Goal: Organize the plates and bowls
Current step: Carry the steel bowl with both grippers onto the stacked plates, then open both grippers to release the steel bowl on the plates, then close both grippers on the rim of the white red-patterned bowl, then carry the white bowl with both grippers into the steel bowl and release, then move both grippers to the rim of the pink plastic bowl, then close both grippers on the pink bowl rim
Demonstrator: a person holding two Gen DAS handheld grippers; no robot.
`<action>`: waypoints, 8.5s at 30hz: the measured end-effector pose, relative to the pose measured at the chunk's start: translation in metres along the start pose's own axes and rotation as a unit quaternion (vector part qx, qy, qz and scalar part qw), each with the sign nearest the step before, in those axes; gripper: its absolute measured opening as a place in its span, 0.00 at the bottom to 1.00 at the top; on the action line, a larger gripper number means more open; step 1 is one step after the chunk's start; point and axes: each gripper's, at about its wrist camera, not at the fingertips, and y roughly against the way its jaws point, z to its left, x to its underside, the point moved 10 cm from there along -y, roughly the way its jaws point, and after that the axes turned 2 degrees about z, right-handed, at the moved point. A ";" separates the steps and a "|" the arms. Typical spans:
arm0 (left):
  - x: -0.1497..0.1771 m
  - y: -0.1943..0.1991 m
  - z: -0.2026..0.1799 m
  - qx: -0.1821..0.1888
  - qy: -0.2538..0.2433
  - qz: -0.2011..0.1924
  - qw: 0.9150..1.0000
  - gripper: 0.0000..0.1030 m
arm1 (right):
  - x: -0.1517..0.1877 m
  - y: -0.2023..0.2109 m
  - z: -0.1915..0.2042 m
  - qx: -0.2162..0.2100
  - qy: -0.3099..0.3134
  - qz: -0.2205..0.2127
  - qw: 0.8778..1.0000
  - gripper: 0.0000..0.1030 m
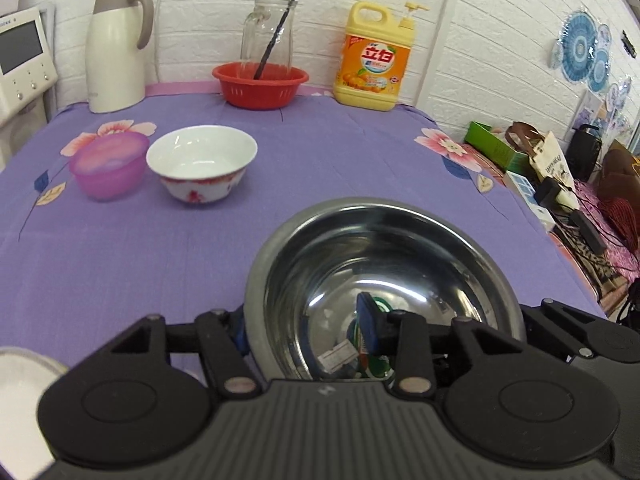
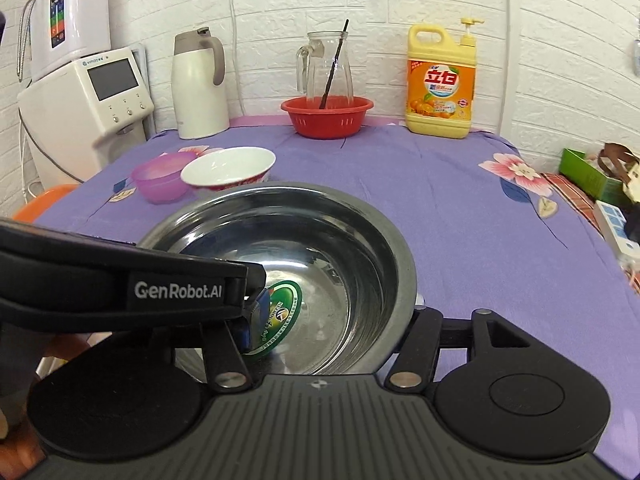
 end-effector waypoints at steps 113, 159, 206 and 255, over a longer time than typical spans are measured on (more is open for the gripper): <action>-0.117 -0.125 0.166 0.032 0.247 0.032 0.968 0.39 | -0.107 -0.210 0.080 -0.120 0.103 0.122 0.980 0.81; 0.053 0.046 0.007 0.114 0.144 0.041 0.982 0.35 | 0.033 0.044 0.046 -0.066 0.024 0.071 0.995 0.84; -0.036 0.105 0.213 -0.054 0.104 -0.066 0.991 0.77 | -0.015 0.023 0.056 -0.086 0.015 0.034 0.996 1.00; -0.138 -0.137 0.277 0.029 0.036 0.010 0.999 0.46 | -0.092 -0.229 0.198 -0.169 0.168 0.080 0.968 1.00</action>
